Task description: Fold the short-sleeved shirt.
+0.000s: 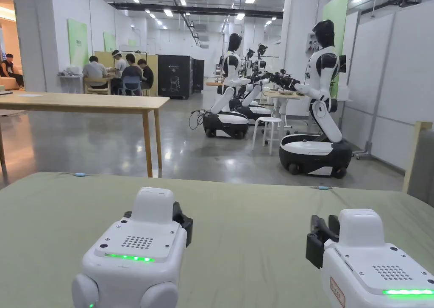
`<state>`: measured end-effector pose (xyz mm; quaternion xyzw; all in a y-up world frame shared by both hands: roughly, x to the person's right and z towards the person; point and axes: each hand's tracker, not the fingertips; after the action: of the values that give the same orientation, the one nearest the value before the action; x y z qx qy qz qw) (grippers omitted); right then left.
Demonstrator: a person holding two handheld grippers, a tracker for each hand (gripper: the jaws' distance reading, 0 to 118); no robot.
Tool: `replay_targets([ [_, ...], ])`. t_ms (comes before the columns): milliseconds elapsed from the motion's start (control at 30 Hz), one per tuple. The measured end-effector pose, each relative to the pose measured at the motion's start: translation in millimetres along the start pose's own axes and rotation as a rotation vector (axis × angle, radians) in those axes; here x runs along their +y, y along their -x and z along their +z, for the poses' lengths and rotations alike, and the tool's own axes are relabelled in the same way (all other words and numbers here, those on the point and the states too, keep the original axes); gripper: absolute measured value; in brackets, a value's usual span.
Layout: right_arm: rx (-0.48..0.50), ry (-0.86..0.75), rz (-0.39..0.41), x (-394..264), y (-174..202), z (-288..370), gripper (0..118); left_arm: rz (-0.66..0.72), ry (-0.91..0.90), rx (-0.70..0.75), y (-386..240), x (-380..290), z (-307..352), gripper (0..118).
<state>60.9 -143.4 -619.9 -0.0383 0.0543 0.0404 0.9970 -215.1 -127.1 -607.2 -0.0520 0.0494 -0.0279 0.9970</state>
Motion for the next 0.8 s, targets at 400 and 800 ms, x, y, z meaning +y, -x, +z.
replay_targets([
  [400,-0.002,-0.013,-0.004,0.5,-1.6,-4.7,118,0.001,-0.009,0.061,4.9,1.8,1.2,118],
  [800,-0.005,-0.006,-0.001,3.4,-3.9,-0.2,118,0.034,0.003,-0.010,14.4,1.4,6.8,118],
])
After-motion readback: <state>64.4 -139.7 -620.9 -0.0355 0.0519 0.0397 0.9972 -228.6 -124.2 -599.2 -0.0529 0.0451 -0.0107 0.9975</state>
